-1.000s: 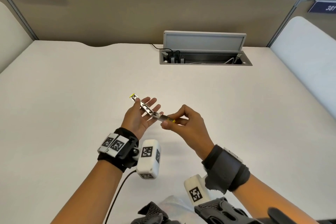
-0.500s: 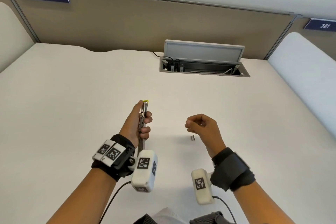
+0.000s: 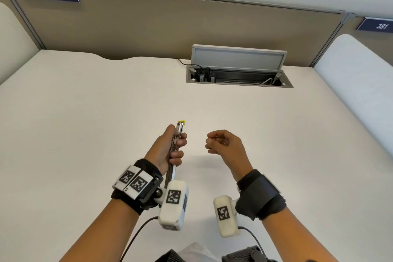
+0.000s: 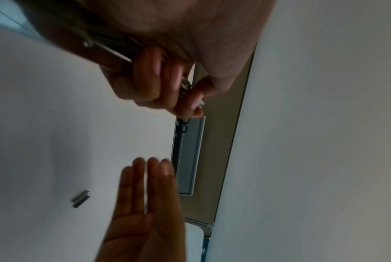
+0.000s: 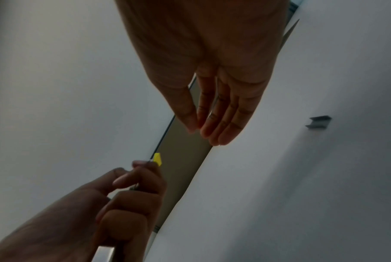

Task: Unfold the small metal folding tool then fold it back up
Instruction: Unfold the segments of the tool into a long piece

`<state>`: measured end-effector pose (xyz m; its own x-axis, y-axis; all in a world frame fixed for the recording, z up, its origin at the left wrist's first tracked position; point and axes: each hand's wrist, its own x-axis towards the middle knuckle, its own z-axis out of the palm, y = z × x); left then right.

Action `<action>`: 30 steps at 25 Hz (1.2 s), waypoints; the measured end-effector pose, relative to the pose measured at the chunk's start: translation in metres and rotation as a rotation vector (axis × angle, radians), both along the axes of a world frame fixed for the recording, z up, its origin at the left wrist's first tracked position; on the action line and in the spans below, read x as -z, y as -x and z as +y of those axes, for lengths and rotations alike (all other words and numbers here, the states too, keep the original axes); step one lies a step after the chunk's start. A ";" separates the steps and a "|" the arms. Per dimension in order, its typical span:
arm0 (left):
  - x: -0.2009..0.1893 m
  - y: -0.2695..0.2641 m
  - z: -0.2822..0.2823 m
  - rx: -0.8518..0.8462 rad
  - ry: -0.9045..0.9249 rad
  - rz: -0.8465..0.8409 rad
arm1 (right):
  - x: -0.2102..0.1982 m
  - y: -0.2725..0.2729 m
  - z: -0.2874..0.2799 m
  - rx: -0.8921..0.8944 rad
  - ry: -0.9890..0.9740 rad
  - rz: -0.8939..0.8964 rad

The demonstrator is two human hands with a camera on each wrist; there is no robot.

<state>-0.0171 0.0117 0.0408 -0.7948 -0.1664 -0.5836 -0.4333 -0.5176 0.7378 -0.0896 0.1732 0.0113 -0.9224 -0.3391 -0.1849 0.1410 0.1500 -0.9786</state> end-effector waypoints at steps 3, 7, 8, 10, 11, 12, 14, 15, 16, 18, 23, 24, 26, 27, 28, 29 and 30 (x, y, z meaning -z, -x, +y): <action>-0.001 -0.001 0.007 0.084 0.015 0.002 | -0.010 0.000 -0.013 -0.090 0.007 0.052; -0.005 -0.002 0.016 0.185 0.089 0.023 | -0.020 0.000 -0.025 -0.149 -0.076 0.097; -0.006 -0.003 0.018 0.216 0.099 0.031 | -0.021 0.001 -0.026 -0.152 -0.108 0.115; -0.005 -0.004 0.020 0.236 0.092 0.048 | -0.023 0.002 -0.027 -0.160 -0.125 0.141; -0.005 -0.006 0.021 0.231 0.092 0.055 | -0.025 0.002 -0.027 -0.164 -0.122 0.151; -0.003 -0.007 0.021 0.227 0.116 0.057 | -0.026 0.001 -0.027 -0.168 -0.123 0.165; 0.000 -0.008 0.021 0.239 0.221 0.041 | -0.029 -0.001 -0.028 -0.160 -0.155 0.220; 0.000 -0.009 0.021 0.248 0.264 0.034 | -0.029 -0.002 -0.029 -0.147 -0.172 0.252; 0.001 -0.009 0.021 0.253 0.283 0.031 | -0.030 -0.003 -0.029 -0.129 -0.182 0.275; 0.002 -0.007 0.022 0.249 0.288 0.030 | -0.031 -0.001 -0.029 -0.094 -0.172 0.282; -0.004 -0.007 0.025 0.249 0.335 0.034 | -0.035 0.001 -0.024 -0.083 -0.075 0.185; -0.006 -0.007 0.026 0.249 0.338 0.028 | -0.036 0.000 -0.023 -0.088 -0.036 0.149; -0.010 -0.006 0.028 0.233 0.350 0.023 | -0.037 0.000 -0.022 -0.108 0.093 0.019; -0.011 -0.006 0.029 0.226 0.361 0.023 | -0.038 0.000 -0.021 -0.127 0.150 -0.048; -0.012 -0.006 0.030 0.223 0.376 0.024 | -0.039 0.000 -0.019 -0.143 0.182 -0.091; -0.012 -0.006 0.030 0.225 0.392 0.027 | -0.039 0.000 -0.019 -0.154 0.193 -0.110; -0.012 -0.006 0.030 0.227 0.405 0.030 | -0.040 0.000 -0.018 -0.159 0.197 -0.116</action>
<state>-0.0113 0.0421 0.0525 -0.8530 -0.1963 -0.4835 -0.4775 -0.0800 0.8750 -0.0895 0.1551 0.0513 -0.8313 -0.5177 -0.2025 0.2440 -0.0126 -0.9697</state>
